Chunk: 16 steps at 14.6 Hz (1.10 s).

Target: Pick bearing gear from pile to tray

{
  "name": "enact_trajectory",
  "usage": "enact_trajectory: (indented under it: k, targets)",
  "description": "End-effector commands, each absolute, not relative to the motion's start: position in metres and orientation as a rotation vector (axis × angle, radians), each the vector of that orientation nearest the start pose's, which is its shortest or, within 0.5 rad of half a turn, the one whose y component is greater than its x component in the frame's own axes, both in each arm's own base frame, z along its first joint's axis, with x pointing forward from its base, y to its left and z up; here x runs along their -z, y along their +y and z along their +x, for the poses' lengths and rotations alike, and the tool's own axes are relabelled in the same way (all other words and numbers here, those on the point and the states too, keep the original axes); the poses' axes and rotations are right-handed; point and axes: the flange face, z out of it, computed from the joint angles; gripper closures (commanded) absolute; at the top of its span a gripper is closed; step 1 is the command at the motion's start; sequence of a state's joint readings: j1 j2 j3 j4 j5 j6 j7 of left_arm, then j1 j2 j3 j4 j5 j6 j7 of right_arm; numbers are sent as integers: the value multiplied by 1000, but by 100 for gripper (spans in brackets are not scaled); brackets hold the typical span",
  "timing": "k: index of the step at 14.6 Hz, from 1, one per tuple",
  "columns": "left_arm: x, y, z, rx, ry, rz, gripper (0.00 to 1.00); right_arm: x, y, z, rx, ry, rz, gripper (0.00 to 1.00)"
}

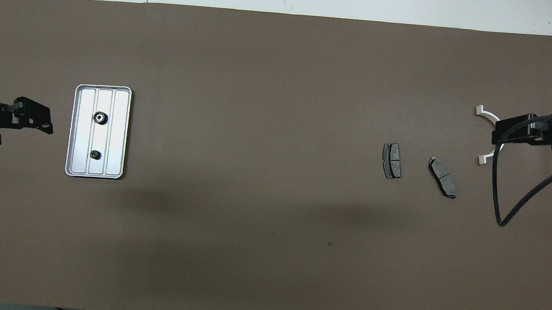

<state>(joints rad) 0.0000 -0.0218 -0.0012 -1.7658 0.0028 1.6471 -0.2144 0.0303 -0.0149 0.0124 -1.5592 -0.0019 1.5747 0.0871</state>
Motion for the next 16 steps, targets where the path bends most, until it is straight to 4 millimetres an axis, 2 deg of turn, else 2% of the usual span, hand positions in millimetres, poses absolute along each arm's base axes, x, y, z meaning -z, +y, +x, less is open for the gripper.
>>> enact_trajectory:
  k: [1,3,11,16]
  targets:
    - [-569,-6,546,-88,-241,-3137,0,-638,21,548,72,68,-3158,0]
    - [-573,-3,546,-86,-243,-3138,0,-638,20,548,72,70,-3158,0]
    - [-593,-18,546,-78,-203,-3139,0,-638,19,548,72,70,-3158,0]
    - [-594,-16,546,-76,-208,-3137,0,-639,19,548,77,70,-3157,0]
